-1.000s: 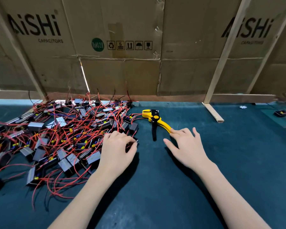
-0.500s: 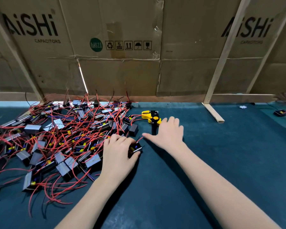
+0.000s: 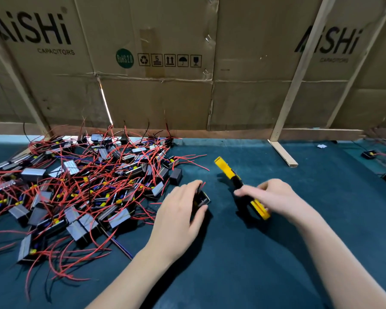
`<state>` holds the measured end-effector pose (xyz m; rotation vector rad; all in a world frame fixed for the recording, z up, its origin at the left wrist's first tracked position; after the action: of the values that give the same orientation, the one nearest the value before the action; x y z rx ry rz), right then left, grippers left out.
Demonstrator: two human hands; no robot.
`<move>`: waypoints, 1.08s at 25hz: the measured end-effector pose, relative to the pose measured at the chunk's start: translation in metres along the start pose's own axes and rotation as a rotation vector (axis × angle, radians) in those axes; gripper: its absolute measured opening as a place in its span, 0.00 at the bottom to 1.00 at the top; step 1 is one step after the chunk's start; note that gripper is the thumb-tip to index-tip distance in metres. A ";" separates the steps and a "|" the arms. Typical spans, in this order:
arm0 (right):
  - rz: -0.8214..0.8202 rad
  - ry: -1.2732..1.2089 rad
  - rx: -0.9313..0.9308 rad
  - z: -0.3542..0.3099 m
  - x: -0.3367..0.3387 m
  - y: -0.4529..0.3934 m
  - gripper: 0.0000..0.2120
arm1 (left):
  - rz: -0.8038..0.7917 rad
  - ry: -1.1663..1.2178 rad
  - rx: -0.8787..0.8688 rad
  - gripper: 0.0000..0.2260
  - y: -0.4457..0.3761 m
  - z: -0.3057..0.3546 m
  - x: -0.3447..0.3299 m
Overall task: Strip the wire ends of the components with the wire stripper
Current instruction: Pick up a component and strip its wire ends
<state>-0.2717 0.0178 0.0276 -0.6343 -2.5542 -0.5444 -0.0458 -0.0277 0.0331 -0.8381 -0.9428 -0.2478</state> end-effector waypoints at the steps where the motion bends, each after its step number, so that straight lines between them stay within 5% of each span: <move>1: -0.136 -0.297 -0.039 0.004 -0.004 0.006 0.26 | -0.029 0.022 0.015 0.18 0.000 -0.002 -0.004; 3: -0.374 -0.795 -0.071 0.002 -0.014 0.014 0.22 | -0.022 0.097 0.031 0.14 -0.001 -0.005 -0.003; 7: -0.630 -1.345 0.016 -0.017 -0.020 0.023 0.35 | 0.060 0.499 0.176 0.11 -0.006 -0.018 0.011; 10: -0.610 -1.492 0.007 -0.024 -0.024 0.026 0.26 | 0.164 0.827 0.230 0.10 -0.006 -0.022 0.024; 13: -0.380 -1.504 0.046 -0.014 -0.020 0.017 0.15 | 0.153 1.105 0.286 0.10 -0.008 -0.029 0.028; 17: -0.178 -1.202 0.411 -0.022 -0.001 0.020 0.15 | 0.012 1.188 0.364 0.11 -0.010 -0.033 0.016; 22: 0.506 -0.100 0.762 -0.024 0.017 0.039 0.15 | 0.034 1.140 0.394 0.10 -0.008 -0.034 0.014; 27: 0.558 0.270 0.760 -0.027 -0.001 0.038 0.16 | -0.010 0.969 0.322 0.07 -0.006 -0.030 0.014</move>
<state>-0.2421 0.0358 0.0590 -0.8471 -1.9684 0.4794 -0.0229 -0.0514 0.0383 -0.3282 -0.0646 -0.4417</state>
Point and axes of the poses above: each hand's wrist, its own y-axis away from the middle knuckle, its own x-axis out of the back of the hand, z = x × y, the point moved 7 cm from there along -y, towards the middle knuckle, and after that the axes turned 11 degrees about -y, right-handed, at the moved point
